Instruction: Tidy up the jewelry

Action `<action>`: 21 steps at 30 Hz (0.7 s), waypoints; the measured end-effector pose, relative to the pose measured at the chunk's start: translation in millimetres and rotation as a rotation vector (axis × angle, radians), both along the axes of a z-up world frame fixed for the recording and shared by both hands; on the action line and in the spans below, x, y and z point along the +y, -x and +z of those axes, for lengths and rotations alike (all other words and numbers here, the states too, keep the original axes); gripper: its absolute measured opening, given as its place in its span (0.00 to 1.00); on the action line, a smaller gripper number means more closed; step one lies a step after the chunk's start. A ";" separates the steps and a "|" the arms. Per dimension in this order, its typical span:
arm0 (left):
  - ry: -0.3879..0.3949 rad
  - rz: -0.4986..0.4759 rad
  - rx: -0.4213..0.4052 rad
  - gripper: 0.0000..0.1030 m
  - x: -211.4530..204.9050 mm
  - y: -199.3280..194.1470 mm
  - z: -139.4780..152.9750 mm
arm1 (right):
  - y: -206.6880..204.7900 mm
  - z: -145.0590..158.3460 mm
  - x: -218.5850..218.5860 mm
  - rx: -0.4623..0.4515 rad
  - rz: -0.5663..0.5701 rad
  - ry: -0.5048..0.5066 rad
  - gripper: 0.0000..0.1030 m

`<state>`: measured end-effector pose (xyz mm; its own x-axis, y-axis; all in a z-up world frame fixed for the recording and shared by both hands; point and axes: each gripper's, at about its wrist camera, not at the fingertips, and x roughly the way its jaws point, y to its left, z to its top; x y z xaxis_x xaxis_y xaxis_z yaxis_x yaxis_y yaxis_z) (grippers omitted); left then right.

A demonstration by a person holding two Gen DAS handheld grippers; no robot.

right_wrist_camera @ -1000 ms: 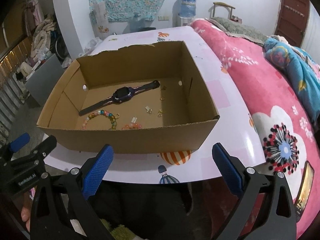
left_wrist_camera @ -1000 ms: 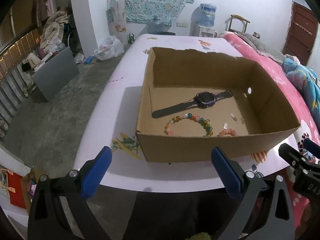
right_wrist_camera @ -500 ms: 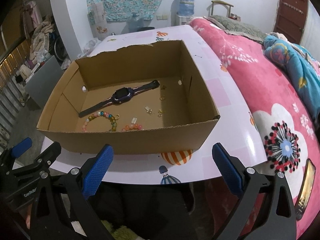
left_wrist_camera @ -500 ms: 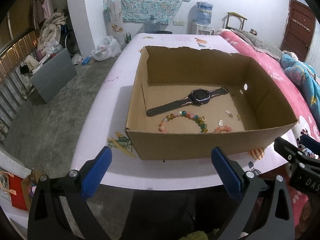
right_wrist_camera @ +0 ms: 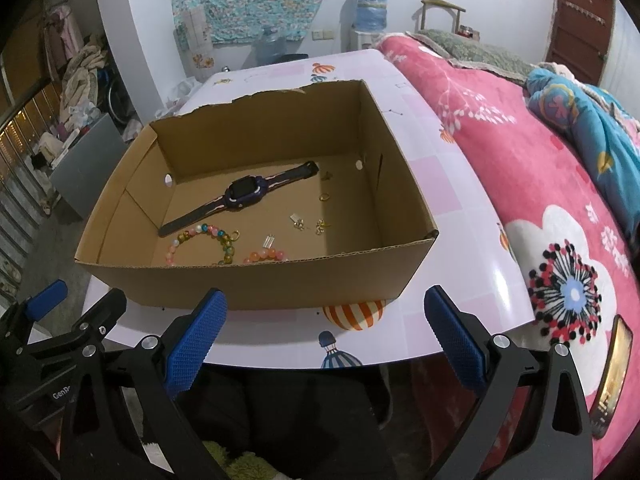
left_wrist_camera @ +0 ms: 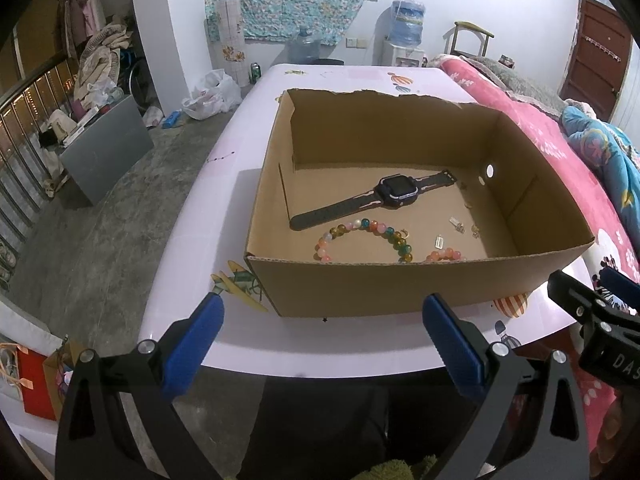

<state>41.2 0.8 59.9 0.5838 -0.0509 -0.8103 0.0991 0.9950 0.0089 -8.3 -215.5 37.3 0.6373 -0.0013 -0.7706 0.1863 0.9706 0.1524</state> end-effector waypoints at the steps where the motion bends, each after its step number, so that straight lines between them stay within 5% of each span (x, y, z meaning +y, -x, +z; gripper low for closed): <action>1: 0.000 0.000 0.002 0.95 -0.1 0.3 0.0 | -0.2 0.0 0.1 0.002 0.000 0.000 0.92; 21: 0.008 0.009 0.020 0.95 -2.3 0.6 -3.5 | 1.0 -1.8 -1.1 0.009 -0.002 -0.008 0.92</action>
<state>40.6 -1.5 56.4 0.5682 -0.0523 -0.8212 0.0907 0.9959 -0.0006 -9.3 -216.6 35.5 0.6302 0.0033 -0.7764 0.1898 0.9690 0.1582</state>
